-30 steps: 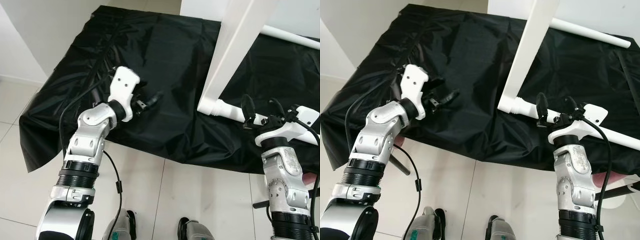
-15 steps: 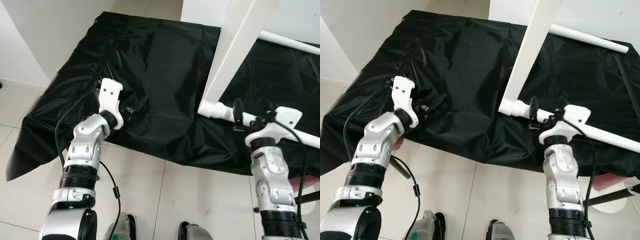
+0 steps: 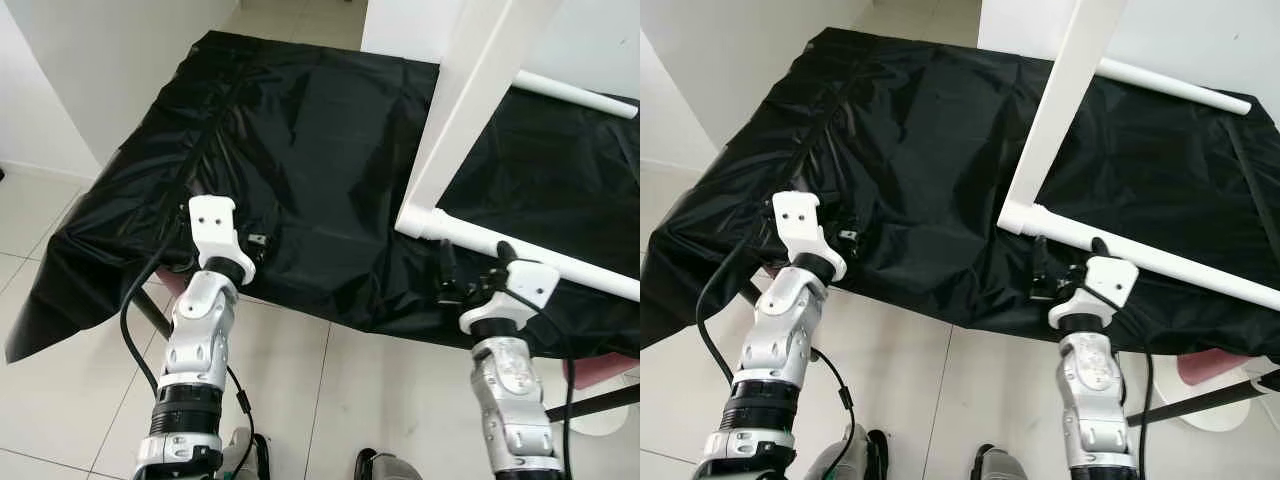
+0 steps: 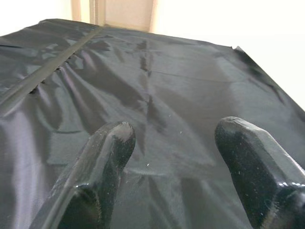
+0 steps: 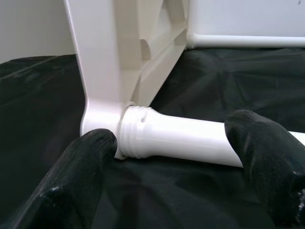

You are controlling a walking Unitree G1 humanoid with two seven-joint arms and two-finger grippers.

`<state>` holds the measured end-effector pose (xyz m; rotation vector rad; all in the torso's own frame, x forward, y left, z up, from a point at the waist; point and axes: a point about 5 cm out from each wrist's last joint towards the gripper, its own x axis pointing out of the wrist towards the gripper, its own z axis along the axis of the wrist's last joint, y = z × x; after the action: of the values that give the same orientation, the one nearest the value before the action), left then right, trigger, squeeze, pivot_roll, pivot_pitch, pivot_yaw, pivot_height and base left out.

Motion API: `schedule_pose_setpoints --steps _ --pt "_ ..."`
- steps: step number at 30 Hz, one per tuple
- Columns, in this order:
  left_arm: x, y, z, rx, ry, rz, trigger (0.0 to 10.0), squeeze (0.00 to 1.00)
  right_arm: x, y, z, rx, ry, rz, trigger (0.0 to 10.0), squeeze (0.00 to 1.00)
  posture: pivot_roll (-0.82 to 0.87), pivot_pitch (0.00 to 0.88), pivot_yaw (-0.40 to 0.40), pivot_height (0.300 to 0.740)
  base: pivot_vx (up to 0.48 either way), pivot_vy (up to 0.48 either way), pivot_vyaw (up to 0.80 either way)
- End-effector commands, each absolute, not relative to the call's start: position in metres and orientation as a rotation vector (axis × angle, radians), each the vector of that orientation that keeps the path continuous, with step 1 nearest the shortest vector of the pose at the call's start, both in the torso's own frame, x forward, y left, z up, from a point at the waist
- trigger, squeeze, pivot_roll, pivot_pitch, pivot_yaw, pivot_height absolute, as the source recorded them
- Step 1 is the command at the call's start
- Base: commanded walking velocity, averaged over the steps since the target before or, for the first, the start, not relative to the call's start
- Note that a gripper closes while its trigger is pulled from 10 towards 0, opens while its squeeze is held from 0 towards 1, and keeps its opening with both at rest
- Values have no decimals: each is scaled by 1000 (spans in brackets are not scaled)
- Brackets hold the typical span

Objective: Building children table

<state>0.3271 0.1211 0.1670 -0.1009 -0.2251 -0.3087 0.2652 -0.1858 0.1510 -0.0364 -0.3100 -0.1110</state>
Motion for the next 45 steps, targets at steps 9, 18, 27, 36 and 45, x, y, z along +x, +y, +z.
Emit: schedule_pose_setpoints --steps 9,18,27,36,45 --pt "323 120 154 -72 -222 -300 10000 0 275 -176 138 -73 -284 -94 10000 0 45 93 1 740 0 0 0" --pt "317 117 155 -86 -228 -322 10000 0 281 -188 145 -105 -299 -130 10000 0 52 100 -14 740 0 0 0" --pt "313 111 164 -12 -282 -320 10000 0 282 -189 151 -113 -338 -151 10000 0 68 108 -22 740 0 0 0" --pt "308 111 162 -5 -283 -318 10000 0 281 -196 155 -125 -349 -168 10000 0 69 117 -33 740 0 0 0" --pt "310 111 162 24 -281 -315 10000 0 282 -196 156 -133 -353 -156 10000 0 63 107 -39 740 0 0 0"
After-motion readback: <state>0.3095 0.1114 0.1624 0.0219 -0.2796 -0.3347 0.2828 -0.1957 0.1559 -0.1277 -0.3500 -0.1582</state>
